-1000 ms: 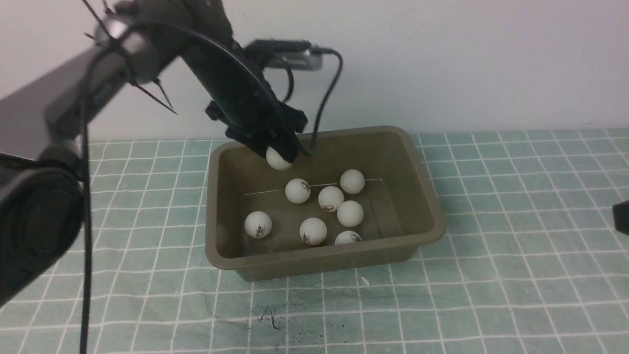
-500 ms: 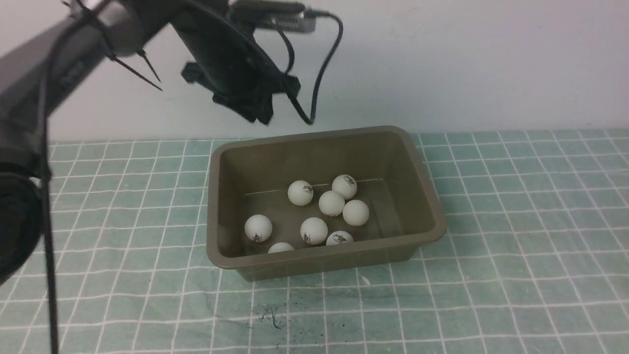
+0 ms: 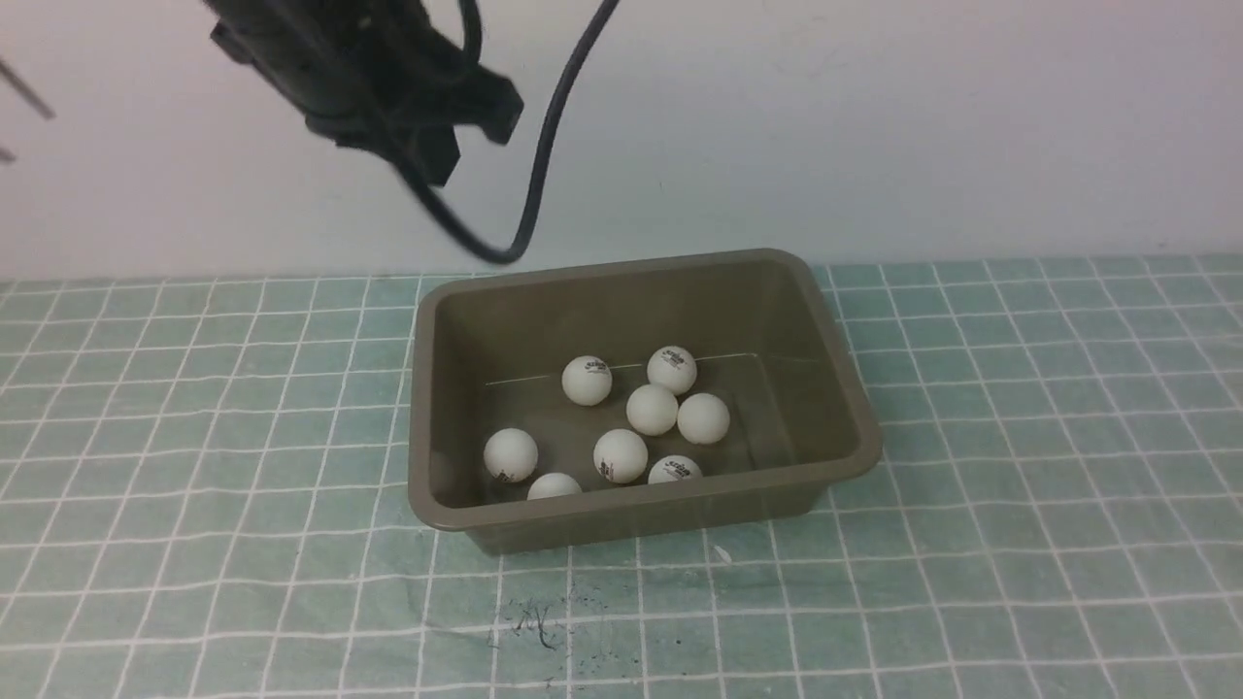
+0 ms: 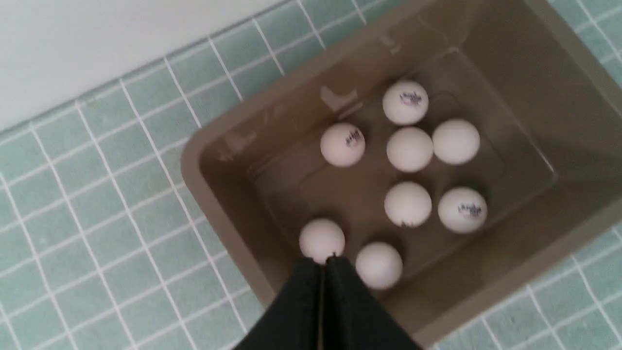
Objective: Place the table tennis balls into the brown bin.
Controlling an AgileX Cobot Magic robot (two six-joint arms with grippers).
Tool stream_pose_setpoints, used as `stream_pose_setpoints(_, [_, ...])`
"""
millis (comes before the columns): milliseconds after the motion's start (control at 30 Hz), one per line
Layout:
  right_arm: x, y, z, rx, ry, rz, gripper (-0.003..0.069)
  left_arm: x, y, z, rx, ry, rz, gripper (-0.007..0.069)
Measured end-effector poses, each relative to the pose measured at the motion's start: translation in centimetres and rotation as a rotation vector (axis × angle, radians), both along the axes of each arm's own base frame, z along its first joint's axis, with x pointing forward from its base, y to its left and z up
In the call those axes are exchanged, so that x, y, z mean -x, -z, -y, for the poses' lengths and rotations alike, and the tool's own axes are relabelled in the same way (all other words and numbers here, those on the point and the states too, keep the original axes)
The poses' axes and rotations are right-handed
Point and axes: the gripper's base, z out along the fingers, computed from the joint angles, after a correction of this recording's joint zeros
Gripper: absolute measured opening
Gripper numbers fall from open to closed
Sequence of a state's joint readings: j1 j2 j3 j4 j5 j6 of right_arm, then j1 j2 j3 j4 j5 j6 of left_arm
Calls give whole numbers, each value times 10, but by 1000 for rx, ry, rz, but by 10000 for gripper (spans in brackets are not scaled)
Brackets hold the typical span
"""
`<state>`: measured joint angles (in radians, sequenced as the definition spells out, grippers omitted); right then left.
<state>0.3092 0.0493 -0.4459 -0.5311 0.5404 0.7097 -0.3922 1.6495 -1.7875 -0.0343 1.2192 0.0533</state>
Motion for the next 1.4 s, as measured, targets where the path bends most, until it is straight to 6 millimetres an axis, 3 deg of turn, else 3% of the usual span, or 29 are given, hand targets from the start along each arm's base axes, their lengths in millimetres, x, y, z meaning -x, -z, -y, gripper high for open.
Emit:
stream_pose_setpoints(167, [0,0,2,-5,22,10,-14,61,12,-18,96,-11,182,-5])
stream_pose_setpoints(367, [0,0,2,0,27,13,-14,125,57,-48,209,-30,421,-5])
stream_pose_setpoints(433, [0,0,2,0,27,13,-14,142,73,-56,231,-32,470,-5])
stream_pose_setpoints(633, [0,0,2,0,27,13,-14,183,90,-74,293,-34,606,-5])
stream_pose_setpoints(900, [0,0,2,0,27,13,-14,205,79,-84,342,-35,702,-5])
stream_pose_setpoints(1400, [0,0,2,0,27,13,-14,209,87,-86,318,-32,663,-5])
